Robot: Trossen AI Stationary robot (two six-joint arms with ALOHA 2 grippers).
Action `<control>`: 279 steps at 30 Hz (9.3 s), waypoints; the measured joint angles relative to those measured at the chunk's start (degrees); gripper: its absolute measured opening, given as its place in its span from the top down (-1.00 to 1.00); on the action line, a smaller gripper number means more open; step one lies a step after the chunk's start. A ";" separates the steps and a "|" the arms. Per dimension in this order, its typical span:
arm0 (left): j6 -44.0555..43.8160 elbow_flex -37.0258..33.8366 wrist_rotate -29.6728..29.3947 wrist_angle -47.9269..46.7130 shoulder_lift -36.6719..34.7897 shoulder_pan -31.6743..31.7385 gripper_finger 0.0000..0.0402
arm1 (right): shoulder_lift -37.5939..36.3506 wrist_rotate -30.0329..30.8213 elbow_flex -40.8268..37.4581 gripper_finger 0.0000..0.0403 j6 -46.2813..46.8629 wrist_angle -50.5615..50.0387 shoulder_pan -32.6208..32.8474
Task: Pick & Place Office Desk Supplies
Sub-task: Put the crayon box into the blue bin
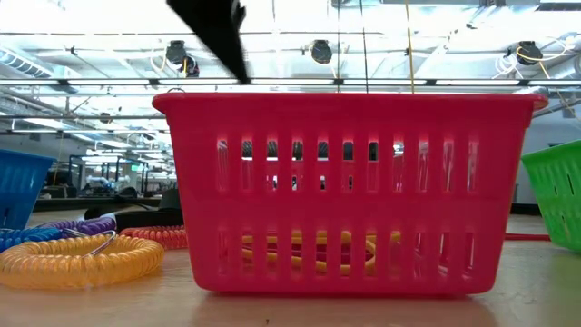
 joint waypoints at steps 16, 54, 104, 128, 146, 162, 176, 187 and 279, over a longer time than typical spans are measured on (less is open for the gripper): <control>-5.78 -10.49 3.19 -0.69 0.84 1.09 0.06 | -0.01 0.01 0.00 0.23 -0.12 -0.03 -0.01; 7.75 -20.01 15.44 15.77 0.85 10.60 0.06 | -0.01 0.00 0.00 0.23 -0.12 -0.39 -0.01; 2.24 -27.41 6.09 24.60 0.92 10.80 0.75 | 0.01 0.00 0.00 0.23 -0.15 -0.37 -0.01; -0.34 -24.22 6.19 22.16 0.92 8.71 0.99 | 0.01 0.02 0.00 0.23 -0.15 -0.35 0.00; -5.80 -4.54 0.90 -5.40 0.90 3.38 0.99 | 0.00 0.00 0.00 0.23 -0.16 -0.39 0.00; -19.27 17.25 -1.21 -31.88 0.83 -6.28 0.99 | -0.01 0.00 0.00 0.23 -0.17 -0.39 -0.02; -29.95 25.14 10.74 -32.37 -0.73 -16.28 0.99 | 0.00 0.02 0.00 0.23 -0.15 -0.42 -0.02; -36.47 24.14 15.03 -32.29 -0.63 -20.91 0.99 | -0.01 0.02 0.00 0.23 0.25 -0.39 -0.02; -43.56 -1.86 15.01 -32.34 -9.29 -23.53 1.00 | -0.01 0.02 0.01 0.23 0.31 0.02 -0.03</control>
